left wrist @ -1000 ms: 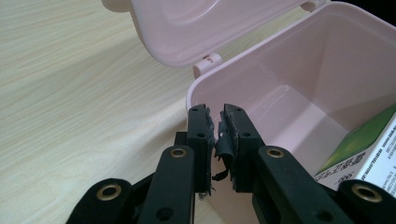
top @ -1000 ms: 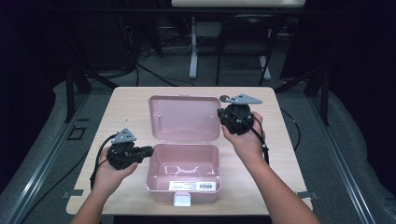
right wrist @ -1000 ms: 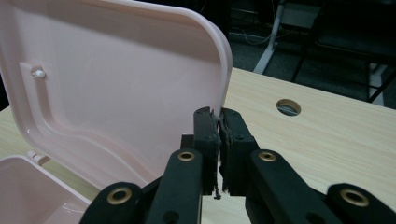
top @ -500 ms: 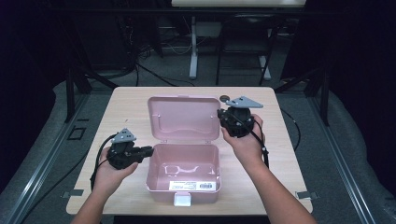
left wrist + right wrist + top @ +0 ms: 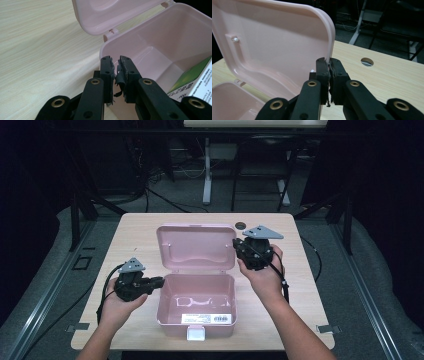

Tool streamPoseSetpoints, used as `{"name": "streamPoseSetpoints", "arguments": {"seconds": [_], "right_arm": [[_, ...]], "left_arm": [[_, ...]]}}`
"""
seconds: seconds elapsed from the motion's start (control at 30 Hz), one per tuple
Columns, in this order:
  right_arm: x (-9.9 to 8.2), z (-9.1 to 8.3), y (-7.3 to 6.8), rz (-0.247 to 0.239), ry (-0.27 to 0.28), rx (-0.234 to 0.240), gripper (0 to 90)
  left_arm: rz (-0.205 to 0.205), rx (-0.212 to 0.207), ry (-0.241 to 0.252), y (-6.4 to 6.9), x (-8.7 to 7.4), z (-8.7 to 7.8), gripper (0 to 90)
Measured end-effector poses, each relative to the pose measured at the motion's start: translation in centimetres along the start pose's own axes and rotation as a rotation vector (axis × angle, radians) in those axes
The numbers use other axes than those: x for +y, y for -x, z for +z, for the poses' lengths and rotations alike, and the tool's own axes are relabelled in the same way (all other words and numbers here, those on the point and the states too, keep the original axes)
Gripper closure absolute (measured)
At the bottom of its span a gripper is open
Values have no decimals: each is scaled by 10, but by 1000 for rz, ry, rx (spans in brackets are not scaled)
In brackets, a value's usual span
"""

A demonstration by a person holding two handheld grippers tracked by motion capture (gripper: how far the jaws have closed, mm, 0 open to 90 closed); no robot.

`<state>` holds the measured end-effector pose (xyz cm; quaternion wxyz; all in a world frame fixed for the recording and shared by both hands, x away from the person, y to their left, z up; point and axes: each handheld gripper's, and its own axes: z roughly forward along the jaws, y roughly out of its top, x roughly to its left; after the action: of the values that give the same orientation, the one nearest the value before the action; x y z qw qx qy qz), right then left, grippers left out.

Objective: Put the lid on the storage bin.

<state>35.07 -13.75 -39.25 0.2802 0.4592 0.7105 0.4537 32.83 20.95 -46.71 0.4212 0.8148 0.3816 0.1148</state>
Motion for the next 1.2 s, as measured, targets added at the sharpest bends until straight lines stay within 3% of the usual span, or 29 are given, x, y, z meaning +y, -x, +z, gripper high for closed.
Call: {"name": "streamPoseSetpoints", "arguments": {"seconds": [0.43, 0.57, 1.2], "right_arm": [[-16, -17, -6, 8, 75, 22, 872], [-22, -23, -11, -11, 100, 5, 873], [-33, -35, -18, -36, 121, 0, 872]], "left_arm": [[1, 13, 3, 2, 0, 0, 814], [-1, 13, 5, 2, -1, 0, 814], [-1, 9, 4, 2, -1, 0, 815]]}}
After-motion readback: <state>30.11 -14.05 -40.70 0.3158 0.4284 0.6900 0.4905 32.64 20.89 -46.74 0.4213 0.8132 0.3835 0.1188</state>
